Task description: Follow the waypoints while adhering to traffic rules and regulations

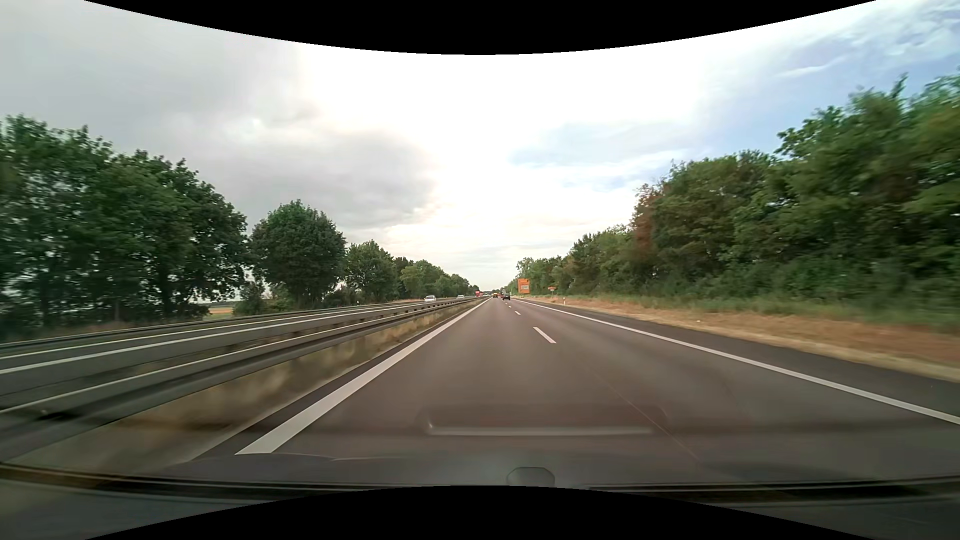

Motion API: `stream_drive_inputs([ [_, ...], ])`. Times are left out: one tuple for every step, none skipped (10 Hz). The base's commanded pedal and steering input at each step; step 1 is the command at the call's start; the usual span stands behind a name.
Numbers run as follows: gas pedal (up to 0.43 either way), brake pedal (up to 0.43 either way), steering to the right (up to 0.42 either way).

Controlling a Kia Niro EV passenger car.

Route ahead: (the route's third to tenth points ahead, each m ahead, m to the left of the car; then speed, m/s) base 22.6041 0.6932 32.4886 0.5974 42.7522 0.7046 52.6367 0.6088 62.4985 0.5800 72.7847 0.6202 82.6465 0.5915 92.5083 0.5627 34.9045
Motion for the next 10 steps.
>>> stream_drive_inputs([
  [0.138,0.000,-0.002],
  [0.157,0.000,-0.003],
  [0.169,0.000,-0.002],
  [0.177,0.000,-0.003],
  [0.177,0.000,-0.003],
  [0.177,0.000,-0.003],
  [0.177,0.000,-0.003],
  [0.177,0.000,-0.002],
  [0.177,0.000,-0.003],
  [0.177,0.000,-0.003],
])
